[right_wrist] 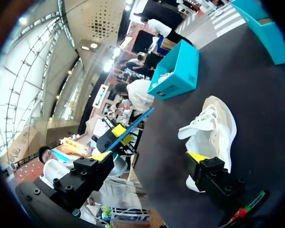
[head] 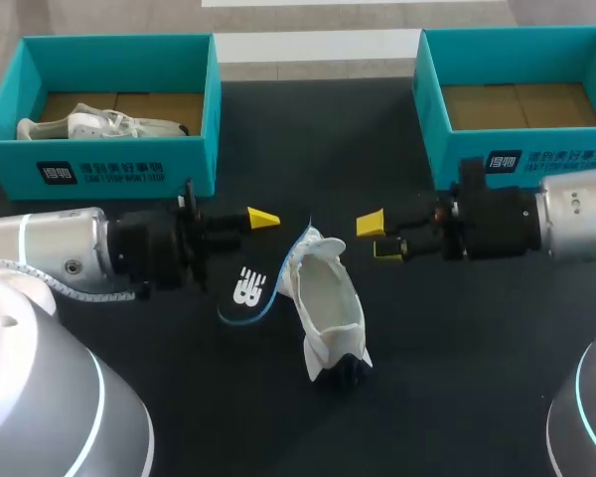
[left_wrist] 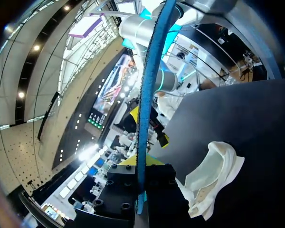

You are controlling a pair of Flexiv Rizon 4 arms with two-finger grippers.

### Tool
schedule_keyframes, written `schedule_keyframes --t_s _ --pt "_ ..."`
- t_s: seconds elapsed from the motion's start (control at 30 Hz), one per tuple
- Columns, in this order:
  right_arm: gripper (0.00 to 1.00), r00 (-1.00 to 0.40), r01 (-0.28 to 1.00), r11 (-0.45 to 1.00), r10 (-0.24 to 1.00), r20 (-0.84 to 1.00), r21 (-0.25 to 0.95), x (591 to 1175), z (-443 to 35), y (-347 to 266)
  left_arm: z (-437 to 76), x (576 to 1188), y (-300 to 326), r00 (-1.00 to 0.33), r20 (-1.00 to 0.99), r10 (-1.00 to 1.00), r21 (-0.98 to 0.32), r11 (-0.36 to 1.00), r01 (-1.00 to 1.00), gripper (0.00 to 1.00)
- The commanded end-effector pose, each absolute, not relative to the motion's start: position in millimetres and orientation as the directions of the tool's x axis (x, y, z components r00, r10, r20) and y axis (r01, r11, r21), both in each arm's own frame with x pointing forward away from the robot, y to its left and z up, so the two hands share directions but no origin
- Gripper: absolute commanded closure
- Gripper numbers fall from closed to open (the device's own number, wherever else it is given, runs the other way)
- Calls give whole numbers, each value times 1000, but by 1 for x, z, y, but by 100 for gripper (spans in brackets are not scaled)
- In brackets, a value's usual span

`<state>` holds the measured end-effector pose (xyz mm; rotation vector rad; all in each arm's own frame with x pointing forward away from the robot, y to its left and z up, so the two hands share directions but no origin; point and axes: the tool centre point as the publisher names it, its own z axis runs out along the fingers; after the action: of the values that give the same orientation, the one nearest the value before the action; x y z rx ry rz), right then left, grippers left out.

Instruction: Take the shoe out of the shoebox, open the shoe tongue, remove and reinsert the insole, then place the shoe into the shoebox

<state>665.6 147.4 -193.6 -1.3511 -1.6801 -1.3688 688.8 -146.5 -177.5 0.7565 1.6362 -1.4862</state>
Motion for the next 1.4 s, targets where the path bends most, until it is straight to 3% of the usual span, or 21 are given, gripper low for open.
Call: schedule_keyframes --t_s 0.03,0.2,0.23,0.27,0.33,0.4,0.47,0.57,1.3,1.4 --pt "0 -317 935 -41 344 884 352 664 -193 148 -178 688 -147 -515 -854 -76 -520 140 843 100" --pt "0 -317 935 -41 344 884 352 664 -193 148 -178 688 -147 -515 -854 -76 -520 140 843 100" --pt "0 -425 893 6 336 840 450 665 -193 146 -178 688 -147 -515 -854 -76 -520 140 843 100" --pt "0 -436 886 25 381 815 462 667 -193 144 -178 688 -147 -515 -854 -76 -520 140 843 100" --pt "0 -625 763 144 415 662 630 671 -189 142 -178 688 -147 -515 -854 -76 -520 140 843 100" --pt "0 -702 686 242 470 536 686 672 -188 139 -178 688 -147 -515 -854 -76 -520 140 843 100" --pt "0 -820 542 353 423 386 763 672 -190 139 -178 688 -147 -515 -854 -76 -520 140 843 100" --pt "0 -931 353 518 277 237 779 671 -194 143 -178 688 -147 -515 -854 -76 -520 140 843 100" --pt "0 -945 319 544 242 219 776 670 -196 144 -178 688 -147 -515 -854 -76 -520 140 843 100" --pt "0 -970 174 604 241 30 778 672 -203 135 -178 688 -147 -515 -854 -76 -520 140 843 100"
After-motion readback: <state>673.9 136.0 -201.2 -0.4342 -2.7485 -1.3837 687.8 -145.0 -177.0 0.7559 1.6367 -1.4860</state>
